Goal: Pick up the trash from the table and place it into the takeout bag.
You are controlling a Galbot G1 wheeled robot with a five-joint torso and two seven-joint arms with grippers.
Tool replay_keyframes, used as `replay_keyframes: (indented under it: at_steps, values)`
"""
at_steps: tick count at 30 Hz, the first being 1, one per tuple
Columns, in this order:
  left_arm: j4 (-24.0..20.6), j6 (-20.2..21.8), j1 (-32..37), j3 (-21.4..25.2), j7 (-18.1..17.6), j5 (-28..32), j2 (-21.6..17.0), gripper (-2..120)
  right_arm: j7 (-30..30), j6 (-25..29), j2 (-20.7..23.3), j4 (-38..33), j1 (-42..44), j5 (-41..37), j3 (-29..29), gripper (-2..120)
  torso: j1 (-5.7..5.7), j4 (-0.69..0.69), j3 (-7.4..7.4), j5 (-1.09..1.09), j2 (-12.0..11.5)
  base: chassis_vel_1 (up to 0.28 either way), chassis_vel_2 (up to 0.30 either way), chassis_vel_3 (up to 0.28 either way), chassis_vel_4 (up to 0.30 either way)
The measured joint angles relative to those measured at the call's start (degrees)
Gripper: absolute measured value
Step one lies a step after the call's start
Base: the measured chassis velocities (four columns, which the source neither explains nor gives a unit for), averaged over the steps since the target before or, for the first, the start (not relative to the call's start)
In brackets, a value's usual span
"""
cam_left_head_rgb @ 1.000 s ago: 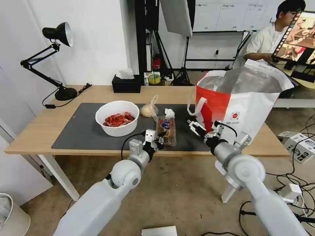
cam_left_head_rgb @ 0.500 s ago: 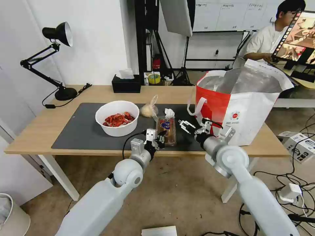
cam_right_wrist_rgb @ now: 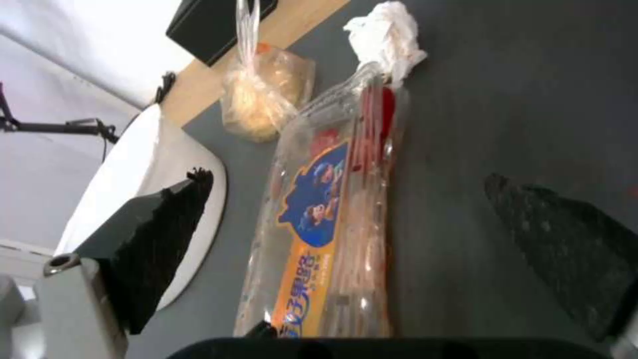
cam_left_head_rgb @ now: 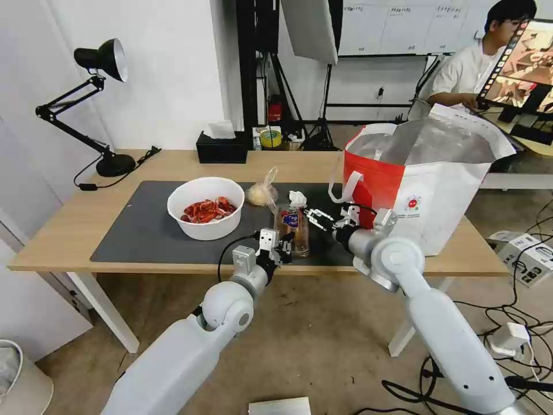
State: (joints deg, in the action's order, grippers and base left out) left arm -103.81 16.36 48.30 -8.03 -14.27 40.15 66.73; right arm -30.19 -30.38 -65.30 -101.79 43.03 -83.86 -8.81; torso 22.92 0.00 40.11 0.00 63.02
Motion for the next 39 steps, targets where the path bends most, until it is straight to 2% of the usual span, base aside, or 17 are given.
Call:
replay_keyframes:
  at_steps: [15, 39]
  values:
    - [-0.19, -0.29, 0.54, 0.11, -0.15, -0.21, 0.58, 0, -2.09, -3.81, -3.45, 7.10, -6.97, -2.00, 3.04, 100, -0.01, 0.00, -0.01, 0.00, 0.00, 0.000, 0.000, 0.000, 0.000]
    - [0.21, -0.39, 0.38, -0.25, -0.27, -0.54, 1.41, 0, -2.79, -6.16, -5.53, 12.38, -9.72, -2.29, 4.74, 100, -0.01, 0.00, 0.00, 0.00, 0.00, 0.000, 0.000, 0.000, 0.000]
